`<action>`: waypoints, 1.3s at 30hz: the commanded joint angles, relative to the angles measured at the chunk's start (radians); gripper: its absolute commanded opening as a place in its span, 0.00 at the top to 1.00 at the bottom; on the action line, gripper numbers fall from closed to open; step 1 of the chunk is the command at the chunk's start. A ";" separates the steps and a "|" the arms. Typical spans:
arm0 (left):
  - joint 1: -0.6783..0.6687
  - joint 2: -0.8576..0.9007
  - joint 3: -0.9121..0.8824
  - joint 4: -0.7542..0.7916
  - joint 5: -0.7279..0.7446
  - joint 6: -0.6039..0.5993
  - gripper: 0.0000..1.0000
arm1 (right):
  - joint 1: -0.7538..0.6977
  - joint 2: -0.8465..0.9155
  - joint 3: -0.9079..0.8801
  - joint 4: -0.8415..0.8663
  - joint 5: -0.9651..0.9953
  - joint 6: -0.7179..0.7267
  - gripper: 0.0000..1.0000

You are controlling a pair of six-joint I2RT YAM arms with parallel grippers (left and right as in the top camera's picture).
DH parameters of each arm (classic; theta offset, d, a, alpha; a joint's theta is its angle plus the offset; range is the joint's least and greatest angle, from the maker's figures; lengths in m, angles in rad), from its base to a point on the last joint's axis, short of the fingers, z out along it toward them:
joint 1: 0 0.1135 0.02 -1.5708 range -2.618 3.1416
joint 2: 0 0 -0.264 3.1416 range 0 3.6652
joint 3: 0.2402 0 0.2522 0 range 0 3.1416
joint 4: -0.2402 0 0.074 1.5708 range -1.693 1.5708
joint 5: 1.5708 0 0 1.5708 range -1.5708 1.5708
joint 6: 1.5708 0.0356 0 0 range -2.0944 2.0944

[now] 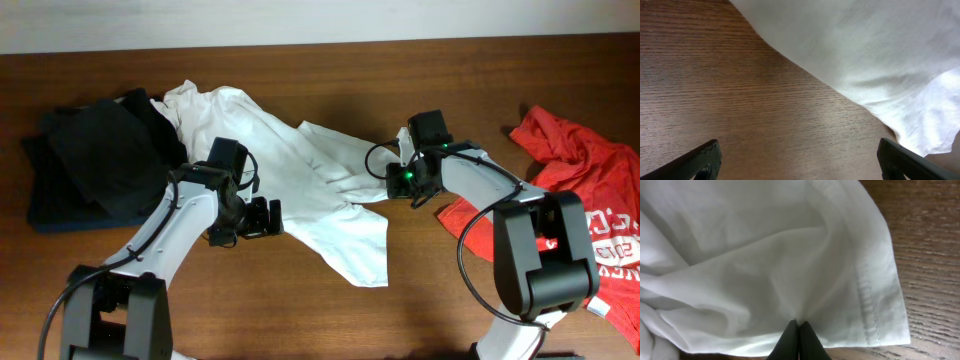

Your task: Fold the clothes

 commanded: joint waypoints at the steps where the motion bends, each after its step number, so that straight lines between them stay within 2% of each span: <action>1: -0.001 0.003 -0.003 -0.002 0.012 -0.010 0.01 | -0.029 0.001 0.028 -0.024 0.055 0.002 0.96; 6: -0.001 0.003 -0.003 -0.002 0.012 -0.010 0.01 | -0.169 -0.033 0.227 -0.189 0.256 0.001 0.96; 11: -0.001 0.003 -0.003 -0.001 0.012 -0.010 0.01 | -0.318 -0.033 0.449 -0.342 0.366 0.004 0.96; 15: -0.001 0.003 -0.003 -0.001 0.012 -0.010 0.01 | -0.411 -0.033 0.532 -0.401 0.453 0.061 0.96; 18: -0.001 0.003 -0.003 0.000 0.012 -0.010 0.01 | -0.460 -0.033 0.538 -0.467 0.532 0.184 0.96; 19: -0.001 0.003 -0.003 0.000 0.012 -0.010 0.01 | -0.471 -0.033 0.538 -0.485 0.532 0.188 0.91; 20: -0.001 0.003 -0.003 0.002 0.012 -0.010 0.01 | -0.479 -0.033 0.538 -0.500 0.535 0.188 0.74; 21: -0.001 0.003 -0.003 0.003 0.012 -0.010 0.01 | -0.483 -0.033 0.538 -0.509 0.535 0.188 0.65; 24: -0.001 0.003 -0.003 0.006 0.013 -0.010 0.01 | -0.484 -0.036 0.541 -0.537 0.531 0.187 0.47; 26: -0.003 0.003 -0.003 0.028 0.044 -0.009 0.01 | -0.484 -0.051 0.555 -0.572 0.522 0.187 0.41; 28: -0.020 0.003 -0.003 0.095 0.096 -0.009 0.02 | -0.484 -0.083 0.581 -0.622 0.464 0.176 0.41; 30: -0.053 0.003 -0.003 0.175 0.117 -0.009 0.08 | -0.484 -0.113 0.594 -0.660 0.396 0.172 0.42; 31: -0.071 0.003 -0.003 0.201 0.116 -0.009 0.16 | -0.484 -0.127 0.594 -0.672 0.371 0.166 0.42; 33: -0.116 0.003 -0.003 0.254 0.111 -0.009 0.18 | -0.484 -0.155 0.594 -0.709 0.319 0.130 0.43; 36: -0.156 0.003 -0.003 0.262 0.117 -0.010 0.21 | -0.484 -0.164 0.594 -0.785 0.301 0.104 0.43; 39: -0.211 0.003 -0.004 0.216 0.194 -0.022 0.22 | -0.484 -0.164 0.593 -0.828 0.294 0.093 0.43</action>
